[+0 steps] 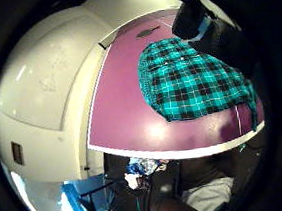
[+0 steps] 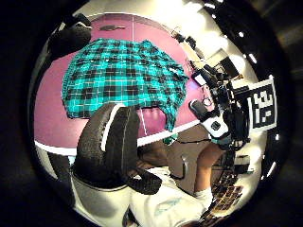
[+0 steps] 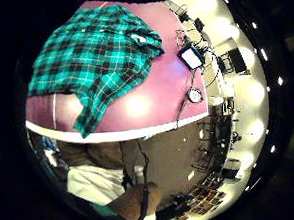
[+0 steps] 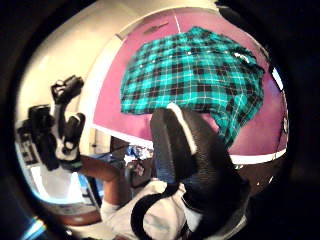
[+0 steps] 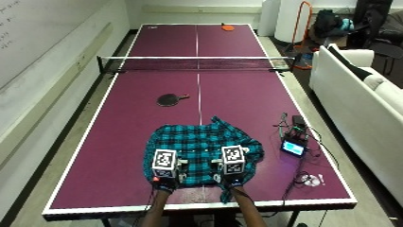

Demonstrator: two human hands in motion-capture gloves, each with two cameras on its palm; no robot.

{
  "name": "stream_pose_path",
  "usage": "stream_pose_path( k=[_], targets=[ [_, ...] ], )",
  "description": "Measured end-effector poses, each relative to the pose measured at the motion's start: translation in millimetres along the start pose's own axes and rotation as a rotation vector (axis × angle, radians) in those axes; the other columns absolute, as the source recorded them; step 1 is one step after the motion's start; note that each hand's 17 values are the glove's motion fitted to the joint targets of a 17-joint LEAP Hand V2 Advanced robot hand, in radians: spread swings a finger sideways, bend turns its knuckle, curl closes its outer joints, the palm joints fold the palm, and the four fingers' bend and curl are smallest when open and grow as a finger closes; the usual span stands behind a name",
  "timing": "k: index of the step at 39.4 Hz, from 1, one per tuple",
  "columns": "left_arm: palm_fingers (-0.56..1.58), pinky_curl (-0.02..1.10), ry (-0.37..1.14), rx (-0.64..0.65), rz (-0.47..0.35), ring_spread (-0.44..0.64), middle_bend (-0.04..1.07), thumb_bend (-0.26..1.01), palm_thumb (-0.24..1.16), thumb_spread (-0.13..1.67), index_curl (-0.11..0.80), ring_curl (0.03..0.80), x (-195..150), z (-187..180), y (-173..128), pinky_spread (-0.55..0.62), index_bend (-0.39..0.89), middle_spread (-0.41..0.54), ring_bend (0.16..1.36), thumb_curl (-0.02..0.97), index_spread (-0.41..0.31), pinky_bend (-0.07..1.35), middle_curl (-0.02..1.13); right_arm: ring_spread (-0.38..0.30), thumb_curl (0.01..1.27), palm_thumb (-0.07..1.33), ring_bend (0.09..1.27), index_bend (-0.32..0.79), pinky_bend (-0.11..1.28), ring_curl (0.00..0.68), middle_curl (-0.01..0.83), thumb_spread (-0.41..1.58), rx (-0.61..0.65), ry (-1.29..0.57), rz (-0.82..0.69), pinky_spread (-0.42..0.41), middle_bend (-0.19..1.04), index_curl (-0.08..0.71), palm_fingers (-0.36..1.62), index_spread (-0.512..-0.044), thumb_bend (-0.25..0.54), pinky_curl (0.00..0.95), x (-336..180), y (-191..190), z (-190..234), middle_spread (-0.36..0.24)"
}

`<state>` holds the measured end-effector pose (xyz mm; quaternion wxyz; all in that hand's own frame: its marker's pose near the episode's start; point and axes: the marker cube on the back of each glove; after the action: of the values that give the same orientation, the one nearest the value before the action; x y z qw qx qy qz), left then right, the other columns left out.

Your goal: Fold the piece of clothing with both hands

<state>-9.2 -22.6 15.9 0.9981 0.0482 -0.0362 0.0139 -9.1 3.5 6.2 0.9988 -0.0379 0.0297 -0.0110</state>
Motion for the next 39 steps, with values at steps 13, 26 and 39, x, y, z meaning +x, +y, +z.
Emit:
stream_pose_path(
  k=[13,26,39],
  targets=[
    [0.73,0.21,0.034,-0.177,0.017,-0.08,0.24,0.02,0.25,1.13,0.285,0.308,18,13,35,0.28,0.15,-0.150,0.54,0.180,-0.166,0.17,0.34,0.119,0.17,0.39,0.27,0.15,0.33,0.187,0.255,1.15,-0.089,-0.010,0.015,0.255,0.21,0.243,0.24,-0.328,0.116,0.256,19,24,11,-0.024],
    [0.69,0.26,-0.003,-0.367,0.010,-0.07,0.20,-0.01,0.29,1.13,0.298,0.328,6,116,54,0.26,0.13,-0.150,0.54,0.222,-0.157,0.20,0.36,0.127,0.21,0.41,0.28,0.08,0.47,0.216,0.288,1.14,-0.350,-0.078,0.027,0.238,0.19,0.223,0.19,-0.321,0.036,0.322,33,36,95,-0.008],
    [0.62,0.32,-0.062,-0.368,-0.039,-0.06,0.14,-0.02,0.29,1.17,0.310,0.344,-8,115,78,0.22,0.16,-0.111,0.55,0.233,-0.144,0.26,0.34,0.036,0.25,0.51,0.33,0.20,0.49,0.244,0.314,1.16,-0.379,-0.142,0.040,0.181,0.20,0.243,0.26,-0.325,0.024,0.337,38,59,85,-0.032]
  ],
)
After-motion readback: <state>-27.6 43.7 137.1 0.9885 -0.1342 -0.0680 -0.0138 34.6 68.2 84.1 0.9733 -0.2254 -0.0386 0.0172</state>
